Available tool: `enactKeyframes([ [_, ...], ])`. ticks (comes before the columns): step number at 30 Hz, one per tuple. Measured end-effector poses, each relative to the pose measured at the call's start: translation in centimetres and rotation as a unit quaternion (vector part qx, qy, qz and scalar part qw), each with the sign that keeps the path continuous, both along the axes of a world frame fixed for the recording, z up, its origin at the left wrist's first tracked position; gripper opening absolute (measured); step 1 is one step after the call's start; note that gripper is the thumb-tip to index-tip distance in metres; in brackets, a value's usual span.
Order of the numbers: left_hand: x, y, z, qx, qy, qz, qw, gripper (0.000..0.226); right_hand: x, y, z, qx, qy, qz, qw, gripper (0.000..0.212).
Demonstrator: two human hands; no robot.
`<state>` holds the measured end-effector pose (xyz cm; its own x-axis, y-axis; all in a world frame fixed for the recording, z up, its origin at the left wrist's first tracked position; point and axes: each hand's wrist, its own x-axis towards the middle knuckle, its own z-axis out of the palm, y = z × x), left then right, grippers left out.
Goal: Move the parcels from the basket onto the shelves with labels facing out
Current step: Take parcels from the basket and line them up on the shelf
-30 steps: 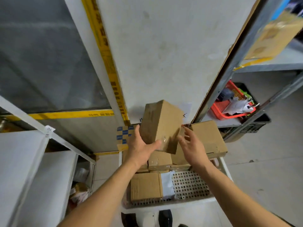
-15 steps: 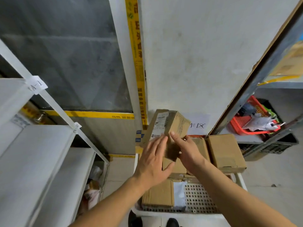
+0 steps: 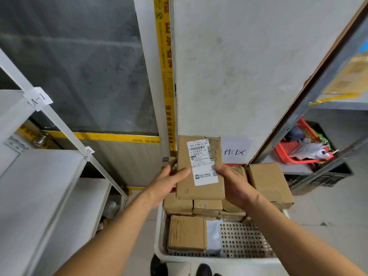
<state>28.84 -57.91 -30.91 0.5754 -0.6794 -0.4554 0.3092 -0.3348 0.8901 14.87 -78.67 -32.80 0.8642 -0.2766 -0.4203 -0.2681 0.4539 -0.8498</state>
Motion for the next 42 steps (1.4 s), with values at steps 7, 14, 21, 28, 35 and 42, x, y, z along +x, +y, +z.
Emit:
enactKeyframes([
  [7, 0.0, 0.6, -1.9, -0.063, -0.014, 0.056, 0.996, 0.063, -0.5, 0.7, 1.4, -0.083, 0.031, 0.078, 0.993, 0.043],
  [14, -0.5, 4.8, -1.0, -0.009, -0.083, 0.151, 0.985, 0.071, 2.1, 3.2, 2.6, -0.086, 0.004, 0.141, 0.986, 0.046],
  [21, -1.8, 14.0, 1.8, 0.076, -0.212, 0.294, 0.929, 0.062, 6.2, 11.9, 5.8, -0.136, -0.067, 0.184, 0.971, 0.034],
  [28, -2.9, 25.0, 8.0, 0.013, -0.242, 0.377, 0.894, 0.048, 9.5, 22.5, 11.1, -0.161, -0.141, 0.212, 0.953, 0.039],
  [35, -4.9, 37.8, 13.9, -0.016, -0.322, 0.441, 0.838, 0.049, 12.4, 35.4, 16.0, -0.158, -0.195, 0.285, 0.925, 0.05],
  [42, -6.7, 48.8, 17.0, -0.015, -0.374, 0.508, 0.776, 0.046, 14.6, 47.1, 19.8, -0.168, -0.263, 0.385, 0.868, 0.045],
])
